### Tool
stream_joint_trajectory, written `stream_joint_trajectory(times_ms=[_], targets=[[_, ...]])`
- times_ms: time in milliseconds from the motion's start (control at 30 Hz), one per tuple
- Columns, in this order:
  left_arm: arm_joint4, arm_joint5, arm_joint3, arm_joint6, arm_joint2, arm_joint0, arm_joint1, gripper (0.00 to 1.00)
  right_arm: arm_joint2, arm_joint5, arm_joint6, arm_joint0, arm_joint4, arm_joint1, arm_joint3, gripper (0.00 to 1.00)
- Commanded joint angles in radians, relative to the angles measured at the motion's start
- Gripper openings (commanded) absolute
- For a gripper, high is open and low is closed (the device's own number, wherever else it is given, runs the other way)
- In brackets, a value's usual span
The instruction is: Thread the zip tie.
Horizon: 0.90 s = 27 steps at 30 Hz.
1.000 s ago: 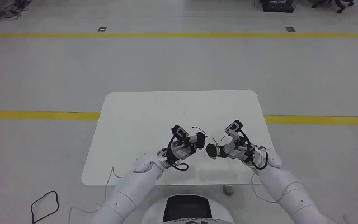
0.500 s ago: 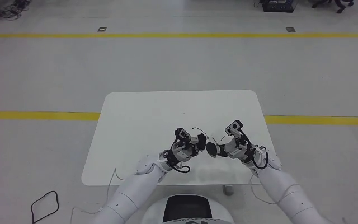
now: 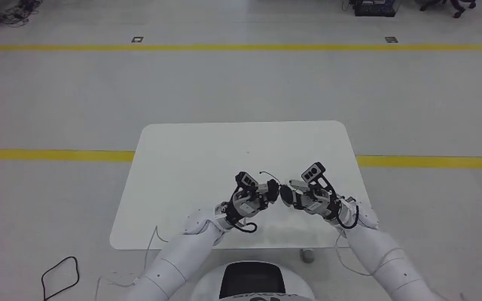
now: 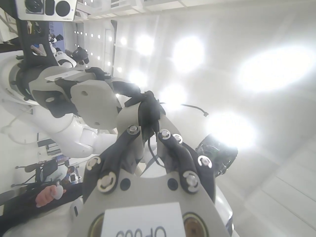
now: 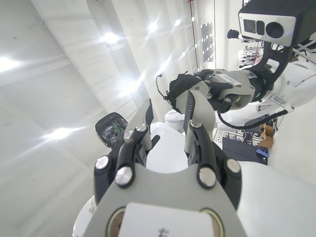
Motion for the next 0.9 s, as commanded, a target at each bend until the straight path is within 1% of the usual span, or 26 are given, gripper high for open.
stream_joint_trajectory(times_ms=[0,133,333,433,567,733,867], targets=[[0.002,0.000,0.002,0.003,0.004,-0.002,0.000,0.00,0.003,-0.002,0.000,-0.001,-0.004,-0.001,-0.003,0.23],[0.006,0.000,0.004,0.007,0.007,-0.004,-0.001,0.00,0.007,-0.007,0.002,-0.007,-0.007,-0.003,-0.011,0.22],[0.009,0.000,0.008,0.014,0.012,-0.006,-0.001,0.00,0.010,-0.018,0.013,-0.010,-0.007,-0.007,-0.013,0.14],[0.007,0.000,0.009,0.016,0.014,-0.006,-0.002,0.00,0.014,-0.025,0.014,-0.011,-0.009,-0.009,-0.012,0.16],[0.005,0.000,0.013,0.015,0.016,-0.007,-0.002,0.00,0.017,-0.027,0.013,-0.013,-0.013,-0.012,-0.011,0.15],[0.005,0.000,0.016,0.013,0.018,-0.010,-0.001,0.00,0.021,-0.028,0.013,-0.014,-0.016,-0.015,-0.008,0.07],[0.005,0.001,0.018,0.013,0.020,-0.011,0.000,0.00,0.024,-0.027,0.013,-0.015,-0.020,-0.017,-0.007,0.06]])
